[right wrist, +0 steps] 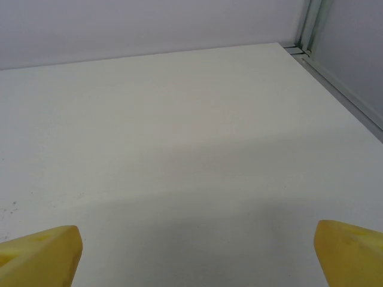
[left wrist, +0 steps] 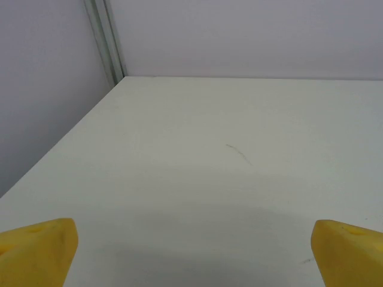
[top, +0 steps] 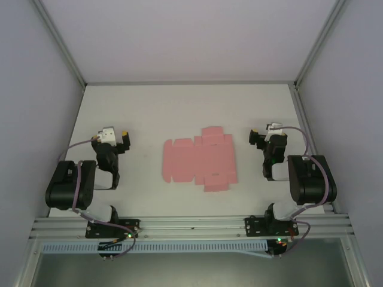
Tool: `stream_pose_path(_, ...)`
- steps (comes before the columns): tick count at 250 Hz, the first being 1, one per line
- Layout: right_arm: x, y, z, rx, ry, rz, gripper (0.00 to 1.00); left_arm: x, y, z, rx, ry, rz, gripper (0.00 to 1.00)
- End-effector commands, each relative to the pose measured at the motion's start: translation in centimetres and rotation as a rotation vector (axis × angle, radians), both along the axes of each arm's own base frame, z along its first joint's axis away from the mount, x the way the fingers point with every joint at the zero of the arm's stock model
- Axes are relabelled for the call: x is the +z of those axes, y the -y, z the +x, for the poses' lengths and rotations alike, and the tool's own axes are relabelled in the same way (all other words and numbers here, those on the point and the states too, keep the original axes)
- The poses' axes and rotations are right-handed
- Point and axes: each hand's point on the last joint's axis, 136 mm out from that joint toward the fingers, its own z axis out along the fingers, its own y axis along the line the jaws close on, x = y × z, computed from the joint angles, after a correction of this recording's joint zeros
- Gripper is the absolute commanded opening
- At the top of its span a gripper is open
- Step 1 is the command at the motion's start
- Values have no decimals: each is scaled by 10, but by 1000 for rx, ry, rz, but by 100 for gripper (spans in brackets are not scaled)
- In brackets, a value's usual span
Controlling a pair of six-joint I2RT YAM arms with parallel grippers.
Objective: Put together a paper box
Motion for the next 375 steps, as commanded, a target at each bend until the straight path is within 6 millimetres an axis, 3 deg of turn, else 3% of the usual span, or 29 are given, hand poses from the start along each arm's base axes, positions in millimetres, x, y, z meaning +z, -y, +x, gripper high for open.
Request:
stream_pose_path(1,4,-2,1,8,14,10,100,8,0,5,2,26,24,100)
stream_pose_path(103,5,-3,2,19,16,19,100,8,1,6,-1,24,21,100)
stream_pose_path(122,5,-3,2,21,15,20,94,8,0,5,2,25,24,100)
stream_pose_path(148,8,1,2,-3,21,20,100,10,0,7,6,15,20,100)
stream_pose_path(178,20,1,4,0,2,17,100,26,0,12,5,-9,25,100)
stream_pose_path(217,41,-3,5,20,-16,11,100,50,-8,3,57,22,-19,100)
stream_pose_path(254,73,-7,6,-12,-38,33,100,78,8,3,3,16,-91,100)
stream_pose_path(277,86,-30,2,23,-117,68,100,84,22,3,-14,-58,-148,100)
stream_pose_path(316,90,-106,-24,192,-308,132,100,77,70,-6,-129,-212,-323,100)
stream_pose_path(355,59,-175,-60,337,-533,215,92,64,133,-22,-274,-332,-390,100)
stream_pose_path(375,31,-193,-75,358,-665,243,89,54,155,-31,-331,-408,-399,100)
